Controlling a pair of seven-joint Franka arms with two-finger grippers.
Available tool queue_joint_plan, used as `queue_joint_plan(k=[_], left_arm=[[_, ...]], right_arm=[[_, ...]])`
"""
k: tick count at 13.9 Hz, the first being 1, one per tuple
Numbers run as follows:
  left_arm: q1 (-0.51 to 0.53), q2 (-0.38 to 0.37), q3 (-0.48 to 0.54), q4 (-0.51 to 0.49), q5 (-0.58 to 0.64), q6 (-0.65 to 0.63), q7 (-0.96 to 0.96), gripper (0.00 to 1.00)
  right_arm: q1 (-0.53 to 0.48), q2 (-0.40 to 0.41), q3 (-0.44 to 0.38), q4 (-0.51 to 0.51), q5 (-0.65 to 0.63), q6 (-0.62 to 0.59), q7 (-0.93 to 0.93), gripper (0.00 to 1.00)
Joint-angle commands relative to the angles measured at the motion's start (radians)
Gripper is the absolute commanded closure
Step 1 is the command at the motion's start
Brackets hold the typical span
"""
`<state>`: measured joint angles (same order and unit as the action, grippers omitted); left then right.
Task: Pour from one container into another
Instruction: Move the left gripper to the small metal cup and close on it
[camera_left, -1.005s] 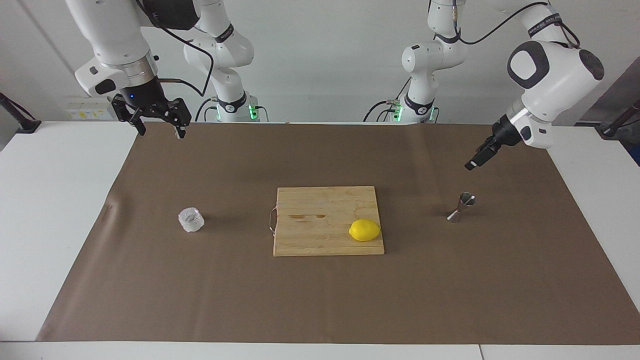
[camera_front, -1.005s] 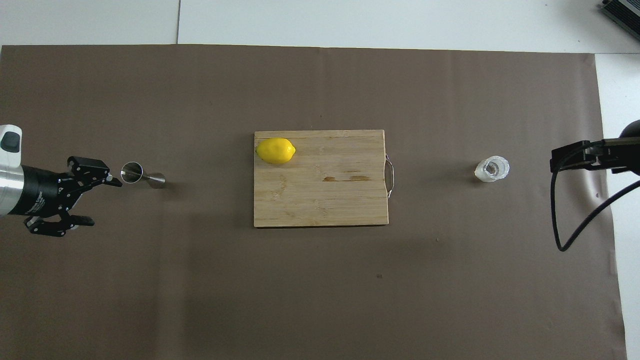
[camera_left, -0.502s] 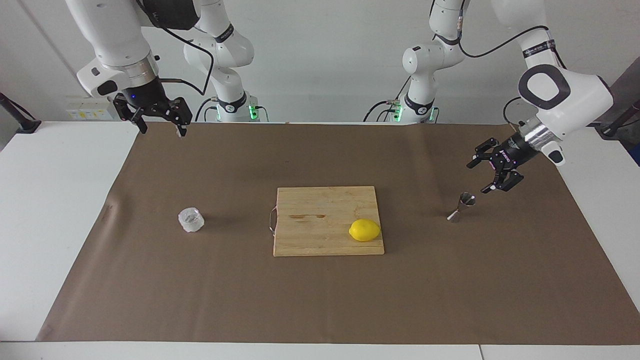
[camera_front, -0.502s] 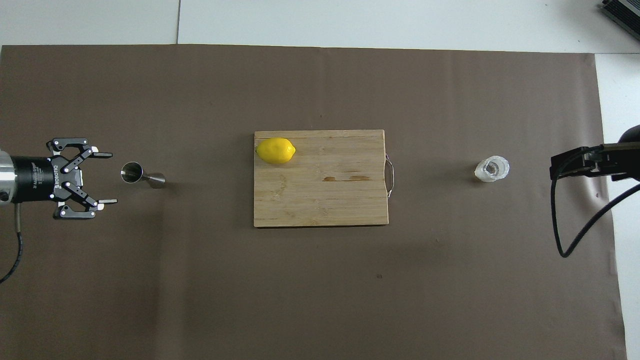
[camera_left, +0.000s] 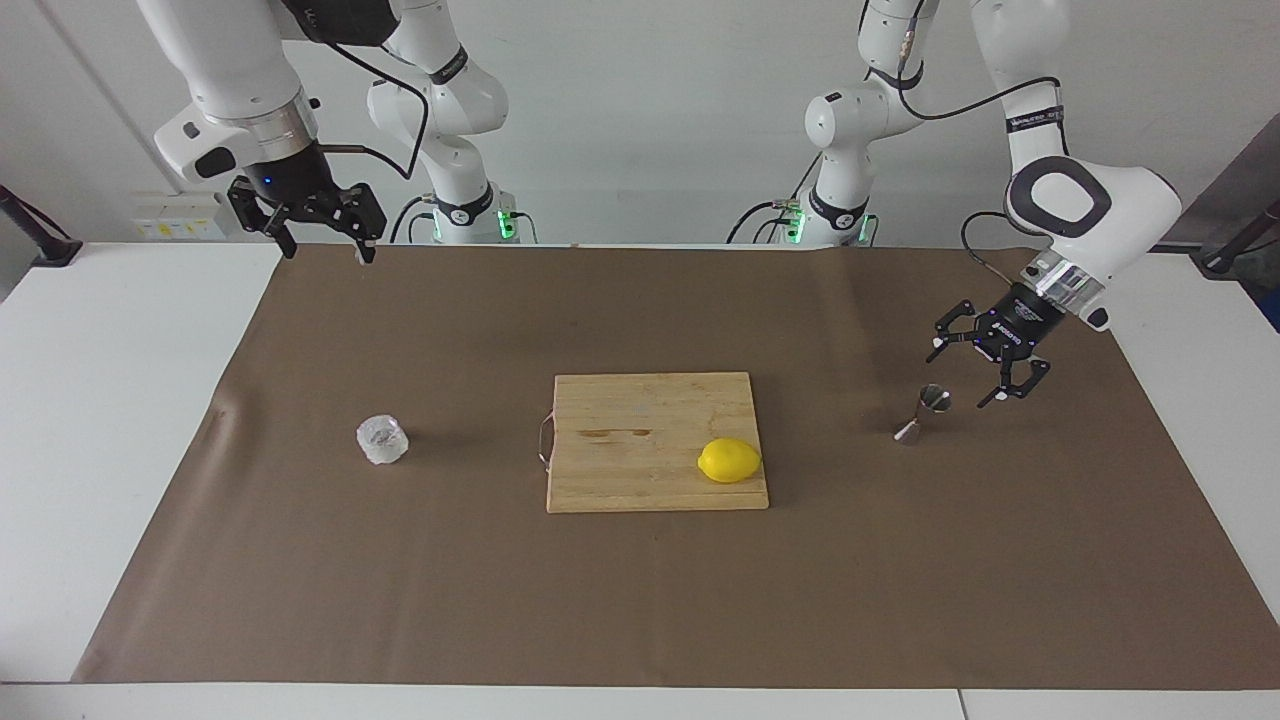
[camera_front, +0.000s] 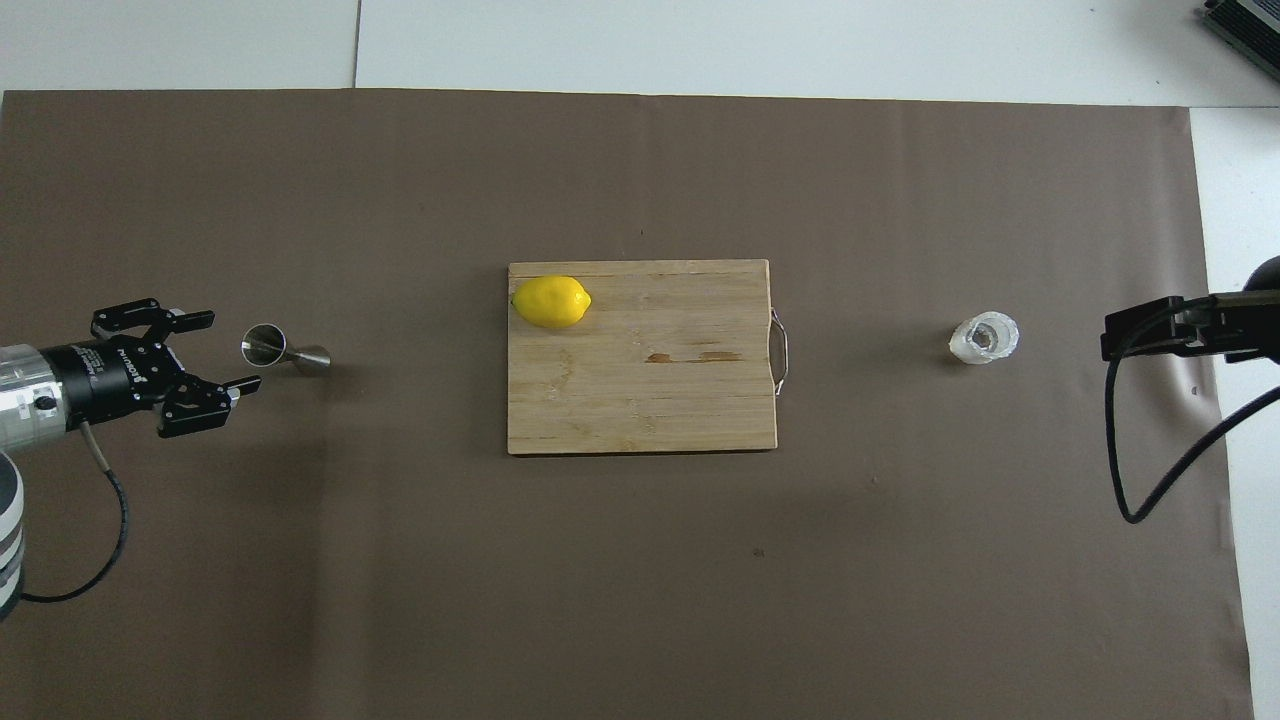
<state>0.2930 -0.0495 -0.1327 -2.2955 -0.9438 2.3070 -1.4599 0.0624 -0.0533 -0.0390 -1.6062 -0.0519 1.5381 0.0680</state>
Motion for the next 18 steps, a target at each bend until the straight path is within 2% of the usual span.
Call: queue_joint_plan(k=[1,7,18], left_arm=[[-0.011,-0.033,-0.007,-0.056,-0.056,0.058,-0.037,0.0],[-0.063,-0.004,-0.007,-0.064,-0.136,0.135,-0.037,0.0],[-0.08,-0.003,-0.007,-0.076,-0.139,0.157,-0.033,0.01]], right_arm=[[-0.001,-0.023,-0.006,-0.032,0.021,0.017,-0.02,0.0],[-0.001,-0.023,-0.007,-0.028,0.021,0.019,-0.014,0.0],[-0.001,-0.023,-0.007,-0.028,0.021,0.019,-0.014,0.0]])
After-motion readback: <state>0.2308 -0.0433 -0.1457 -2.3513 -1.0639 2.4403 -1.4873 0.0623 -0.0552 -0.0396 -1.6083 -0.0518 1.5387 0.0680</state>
